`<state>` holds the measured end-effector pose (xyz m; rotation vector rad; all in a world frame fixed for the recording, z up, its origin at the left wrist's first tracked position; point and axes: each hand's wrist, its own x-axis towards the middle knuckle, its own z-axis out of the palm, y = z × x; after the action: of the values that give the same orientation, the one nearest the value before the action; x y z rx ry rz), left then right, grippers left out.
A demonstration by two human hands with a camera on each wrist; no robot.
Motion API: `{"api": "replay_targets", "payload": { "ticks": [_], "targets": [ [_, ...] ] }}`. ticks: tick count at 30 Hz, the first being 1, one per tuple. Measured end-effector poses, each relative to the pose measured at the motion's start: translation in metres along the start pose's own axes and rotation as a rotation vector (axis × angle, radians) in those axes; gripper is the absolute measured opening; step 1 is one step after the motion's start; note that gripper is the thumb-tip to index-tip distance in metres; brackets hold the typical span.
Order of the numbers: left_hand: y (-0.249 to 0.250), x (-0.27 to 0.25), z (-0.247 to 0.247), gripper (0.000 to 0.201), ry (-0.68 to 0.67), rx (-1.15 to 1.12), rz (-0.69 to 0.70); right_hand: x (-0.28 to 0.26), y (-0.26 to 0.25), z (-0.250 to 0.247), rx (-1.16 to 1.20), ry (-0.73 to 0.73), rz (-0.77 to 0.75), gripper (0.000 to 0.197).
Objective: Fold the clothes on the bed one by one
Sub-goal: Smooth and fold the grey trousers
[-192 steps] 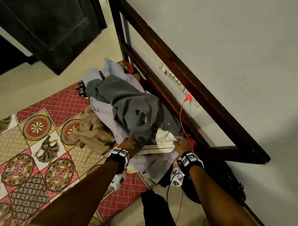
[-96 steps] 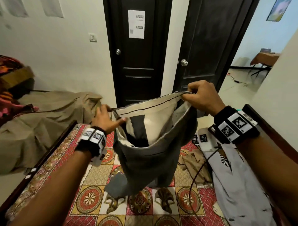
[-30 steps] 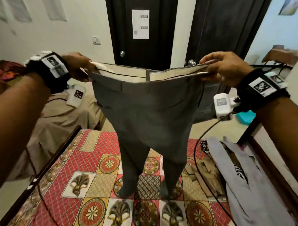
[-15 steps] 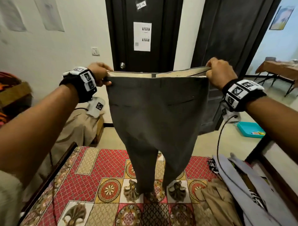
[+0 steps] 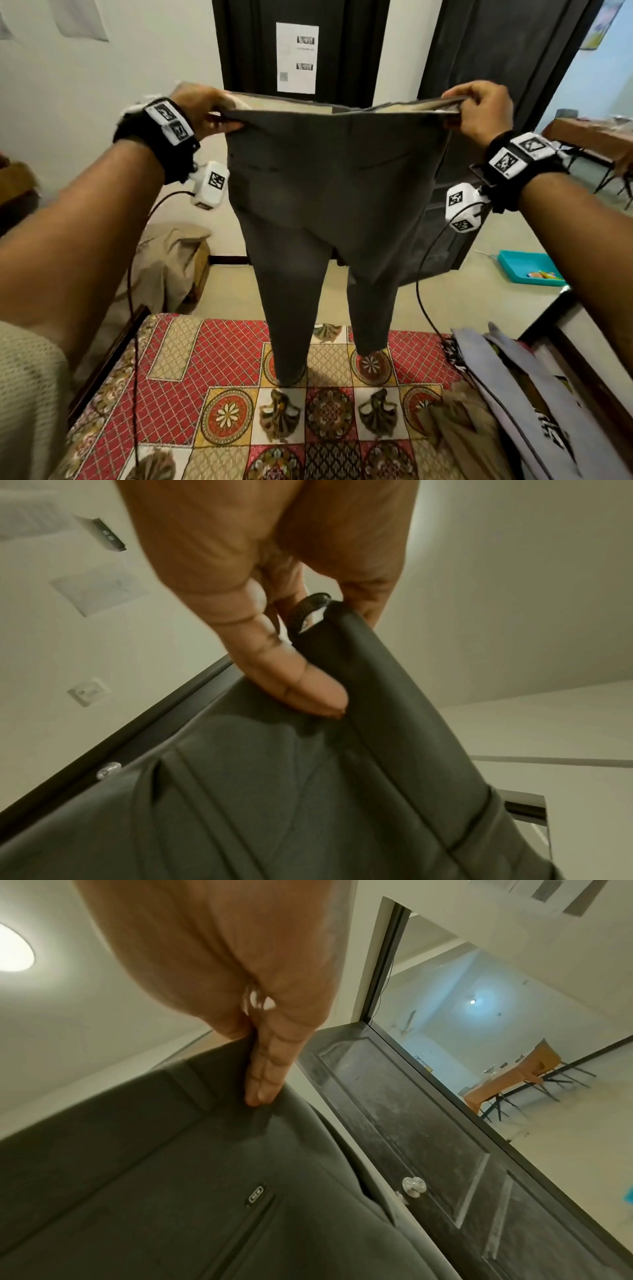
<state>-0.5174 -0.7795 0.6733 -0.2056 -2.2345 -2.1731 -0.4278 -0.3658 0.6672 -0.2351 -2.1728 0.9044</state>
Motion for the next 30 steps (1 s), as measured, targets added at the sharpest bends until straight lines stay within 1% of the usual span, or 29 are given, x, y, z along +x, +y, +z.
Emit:
{"api": "replay_targets", "payload": {
  "ticks": [2,4,5,7,8,9,11,12,13,14,15,16,18,20,21,23,24,26,28,29,30],
  "targets": [
    [0.003,-0.018,-0.007,0.021,-0.058,-0.054,0.027,-0.016,-0.003,-0.012,0.052,0.050,-0.031,0.044],
    [0.000,-0.052,-0.010,0.024,-0.083,0.007,0.085,-0.044,0.001,-0.028,0.127,0.061,-0.049,0.043],
    [-0.004,-0.073,-0.011,0.024,-0.082,0.053,0.114,-0.061,0.005,-0.035,0.177,0.050,-0.058,0.042],
    [-0.029,-0.125,-0.014,0.028,-0.046,0.101,0.165,-0.114,0.024,-0.047,0.264,0.029,-0.067,0.036],
    [-0.051,-0.151,-0.018,0.030,-0.031,0.087,0.179,-0.145,0.035,-0.052,0.295,0.016,-0.077,0.034],
    [-0.078,-0.180,-0.022,0.034,-0.004,0.063,0.165,-0.181,0.049,-0.056,0.310,-0.001,-0.079,0.032],
    [-0.145,-0.231,-0.028,0.042,0.059,0.009,0.141,-0.255,0.081,-0.061,0.309,-0.037,-0.045,0.030],
    [-0.178,-0.254,-0.028,0.042,0.097,0.017,0.127,-0.291,0.096,-0.061,0.299,-0.043,-0.025,0.029],
    [-0.210,-0.274,-0.025,0.044,0.147,0.060,0.090,-0.326,0.109,-0.060,0.275,-0.061,-0.005,0.029],
    [-0.248,-0.299,-0.021,0.050,0.194,0.100,0.058,-0.365,0.129,-0.058,0.231,-0.089,0.014,0.029],
    [-0.281,-0.321,-0.018,0.054,0.236,0.121,-0.005,-0.401,0.148,-0.052,0.178,-0.126,0.052,0.028],
    [-0.311,-0.352,-0.012,0.055,0.261,0.137,-0.066,-0.444,0.168,-0.051,0.124,-0.176,0.121,0.027],
    [-0.368,-0.398,-0.005,0.050,0.274,0.199,-0.185,-0.515,0.203,-0.044,0.090,-0.276,0.242,0.028],
    [-0.431,-0.447,-0.003,0.042,0.259,0.326,-0.352,-0.586,0.234,-0.044,0.067,-0.415,0.315,0.033],
    [-0.466,-0.478,-0.005,0.041,0.253,0.385,-0.465,-0.625,0.249,-0.047,0.037,-0.499,0.372,0.039],
    [-0.516,-0.521,-0.007,0.035,0.231,0.479,-0.657,-0.687,0.272,-0.050,0.017,-0.612,0.492,0.055],
    [-0.549,-0.543,-0.012,0.033,0.189,0.555,-0.730,-0.720,0.290,-0.049,0.016,-0.653,0.547,0.062],
    [-0.611,-0.577,-0.019,0.029,0.022,0.717,-0.784,-0.767,0.323,-0.042,-0.010,-0.711,0.631,0.072],
    [-0.644,-0.599,-0.018,0.019,-0.108,0.825,-0.774,-0.805,0.356,-0.034,-0.052,-0.753,0.686,0.085],
    [-0.660,-0.610,-0.015,0.017,-0.150,0.896,-0.771,-0.824,0.370,-0.029,-0.047,-0.789,0.707,0.087],
    [-0.670,-0.615,-0.009,0.019,-0.171,0.963,-0.743,-0.835,0.376,-0.024,-0.067,-0.808,0.735,0.083]
  ]
}}
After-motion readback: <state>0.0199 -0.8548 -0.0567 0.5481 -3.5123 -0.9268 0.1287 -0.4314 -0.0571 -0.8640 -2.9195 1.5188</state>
